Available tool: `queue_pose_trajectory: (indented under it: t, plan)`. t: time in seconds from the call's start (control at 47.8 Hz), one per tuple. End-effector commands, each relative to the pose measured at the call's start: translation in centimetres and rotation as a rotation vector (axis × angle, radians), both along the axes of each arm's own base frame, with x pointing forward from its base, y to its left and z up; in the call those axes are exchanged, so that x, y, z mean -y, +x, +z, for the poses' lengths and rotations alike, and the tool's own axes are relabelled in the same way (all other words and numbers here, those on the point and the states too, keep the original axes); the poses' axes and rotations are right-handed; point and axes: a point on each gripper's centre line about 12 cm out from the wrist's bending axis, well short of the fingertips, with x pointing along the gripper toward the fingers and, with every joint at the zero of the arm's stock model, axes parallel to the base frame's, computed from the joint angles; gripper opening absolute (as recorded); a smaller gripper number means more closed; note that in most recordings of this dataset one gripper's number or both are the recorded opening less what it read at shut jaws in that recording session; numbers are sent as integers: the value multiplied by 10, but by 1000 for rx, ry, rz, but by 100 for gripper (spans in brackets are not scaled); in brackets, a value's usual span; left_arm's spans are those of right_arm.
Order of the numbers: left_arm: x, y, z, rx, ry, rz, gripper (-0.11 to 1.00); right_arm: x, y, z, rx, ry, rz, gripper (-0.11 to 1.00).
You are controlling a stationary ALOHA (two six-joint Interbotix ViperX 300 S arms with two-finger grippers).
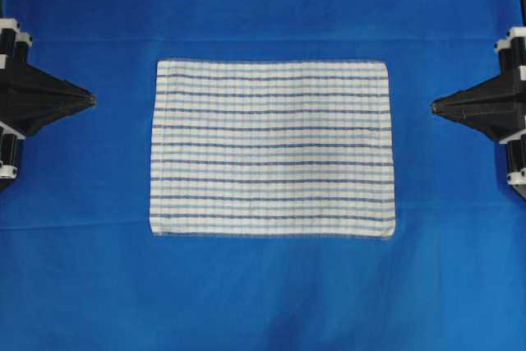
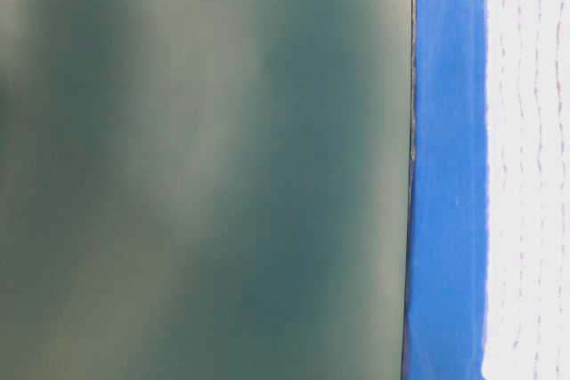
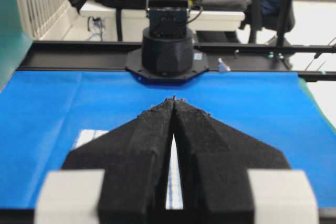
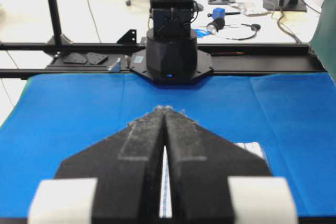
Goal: Fold the blue towel.
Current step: 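Move both grippers to the far corners of the striped towel and grasp them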
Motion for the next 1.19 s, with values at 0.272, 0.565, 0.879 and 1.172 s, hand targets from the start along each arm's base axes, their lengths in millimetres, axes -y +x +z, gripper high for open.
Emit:
queue_pose_trajectory:
  t: [0.272,0.565,0.879,1.172]
  plan:
    - [-26,5,-6,-73,-38,130,-1,34,11,-8,-118,21,-162,0]
    - [-54,17,-45,-234,-73,250,0,77,17,-39,-249,91,-348,0]
    - [-91,31,-99,-422,-124,383,69,112,34,-96,-534,163,-449,52]
    - [-107,48,-161,-593,-162,414,86,134,42,-153,-759,232,-495,58]
